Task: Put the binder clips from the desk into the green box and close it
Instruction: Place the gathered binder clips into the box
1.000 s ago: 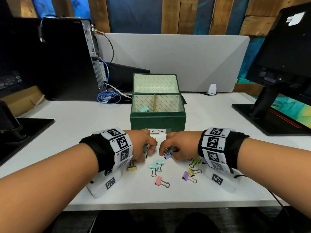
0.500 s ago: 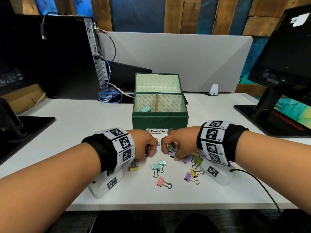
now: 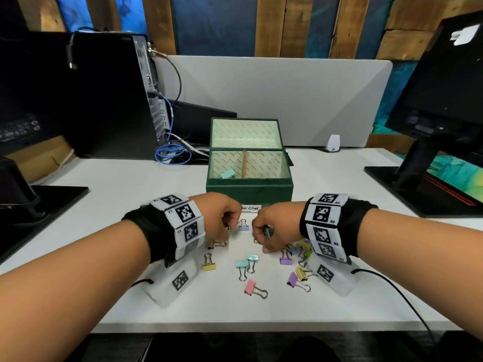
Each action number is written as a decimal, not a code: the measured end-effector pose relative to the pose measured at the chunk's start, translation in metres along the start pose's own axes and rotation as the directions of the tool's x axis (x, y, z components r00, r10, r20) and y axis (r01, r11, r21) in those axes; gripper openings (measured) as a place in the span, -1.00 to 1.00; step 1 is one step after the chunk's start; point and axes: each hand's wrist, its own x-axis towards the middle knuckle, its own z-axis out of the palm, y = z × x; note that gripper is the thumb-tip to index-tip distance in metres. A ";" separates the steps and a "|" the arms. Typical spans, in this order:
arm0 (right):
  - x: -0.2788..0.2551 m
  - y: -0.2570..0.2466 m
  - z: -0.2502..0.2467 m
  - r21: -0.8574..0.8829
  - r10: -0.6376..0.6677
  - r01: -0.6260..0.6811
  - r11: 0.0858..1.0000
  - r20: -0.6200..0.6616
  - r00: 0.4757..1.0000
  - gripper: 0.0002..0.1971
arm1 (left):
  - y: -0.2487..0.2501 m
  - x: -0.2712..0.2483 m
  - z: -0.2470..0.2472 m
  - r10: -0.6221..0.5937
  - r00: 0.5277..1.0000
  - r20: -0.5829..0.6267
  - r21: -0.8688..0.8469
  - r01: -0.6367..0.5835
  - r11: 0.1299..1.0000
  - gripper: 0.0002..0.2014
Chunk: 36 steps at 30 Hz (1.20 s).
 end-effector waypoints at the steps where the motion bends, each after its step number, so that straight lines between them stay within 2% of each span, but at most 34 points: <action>1: 0.001 0.000 0.000 0.006 -0.001 0.001 1.000 -0.002 1.000 -0.88 | 0.000 0.001 -0.005 -0.011 0.999 -0.031 -0.074 0.008 0.997 -0.74; 5: 0.001 0.004 -0.002 0.013 0.008 -0.007 1.000 -0.011 1.000 -0.78 | 0.008 0.011 -0.033 -0.054 0.983 -0.175 -0.398 -0.021 0.917 -0.76; 9: 0.000 0.008 -0.004 0.024 0.042 -0.041 0.999 -0.070 0.997 -0.76 | 0.015 0.040 -0.058 -0.114 0.957 -0.268 -0.645 -0.090 0.759 -0.77; 13: -0.002 0.012 -0.004 0.025 0.066 -0.064 0.998 -0.094 0.993 -0.98 | 0.024 0.068 -0.062 -0.140 0.947 -0.289 -0.746 -0.132 0.653 -0.75; 15: -0.002 0.014 -0.003 0.019 0.082 -0.080 0.997 -0.084 0.993 -0.83 | 0.027 0.078 -0.059 -0.130 0.948 -0.290 -0.751 -0.141 0.645 -0.74; 19: 0.000 0.018 -0.003 0.026 0.081 -0.079 0.997 -0.061 0.995 -0.80 | 0.017 0.083 -0.050 -0.129 0.945 -0.299 -0.691 -0.121 0.712 -0.65; 22: 0.000 0.022 -0.005 0.045 0.072 -0.070 0.997 -0.043 0.997 -0.83 | 0.006 0.068 -0.049 -0.113 0.928 -0.354 -0.594 -0.130 0.793 -0.71; 25: -0.003 0.027 -0.010 0.065 0.093 -0.090 0.994 -0.044 0.995 -0.87 | -0.002 0.041 -0.048 -0.079 0.930 -0.358 -0.575 -0.153 0.804 -0.76; 27: -0.007 0.031 -0.017 0.131 0.115 -0.105 0.986 -0.077 0.990 -0.89 | -0.006 0.021 -0.042 -0.044 0.965 -0.260 -0.608 -0.128 0.783 -0.76; 28: -0.010 0.033 -0.023 0.185 0.128 -0.107 0.977 -0.101 0.987 -0.89 | -0.009 0.011 -0.038 -0.015 0.982 -0.186 -0.579 -0.097 0.809 -0.76; 30: -0.017 0.034 -0.039 0.298 0.153 -0.099 0.949 -0.163 0.975 -0.90 | -0.017 -0.005 -0.027 0.016 1.000 -0.017 -0.385 -0.021 0.923 -0.77; 31: -0.019 0.035 -0.049 0.336 0.173 -0.092 0.937 -0.219 0.960 -0.90 | -0.021 -0.010 -0.022 0.002 0.999 0.046 -0.253 0.010 0.967 -0.78; 33: -0.018 0.037 -0.068 0.380 0.224 -0.071 0.922 -0.374 0.900 -0.90 | -0.027 -0.018 -0.016 -0.046 0.996 0.082 -0.057 0.051 0.997 -0.73; 35: -0.011 0.039 -0.082 0.413 0.274 -0.047 0.910 -0.512 0.814 -0.89 | -0.034 -0.021 -0.016 -0.089 0.996 0.030 -0.008 0.089 0.996 -0.71; 36: -0.007 0.040 -0.085 0.424 0.295 -0.048 0.904 -0.538 0.790 -0.88 | -0.037 -0.021 -0.017 -0.109 0.994 -0.002 -0.004 0.109 0.994 -0.70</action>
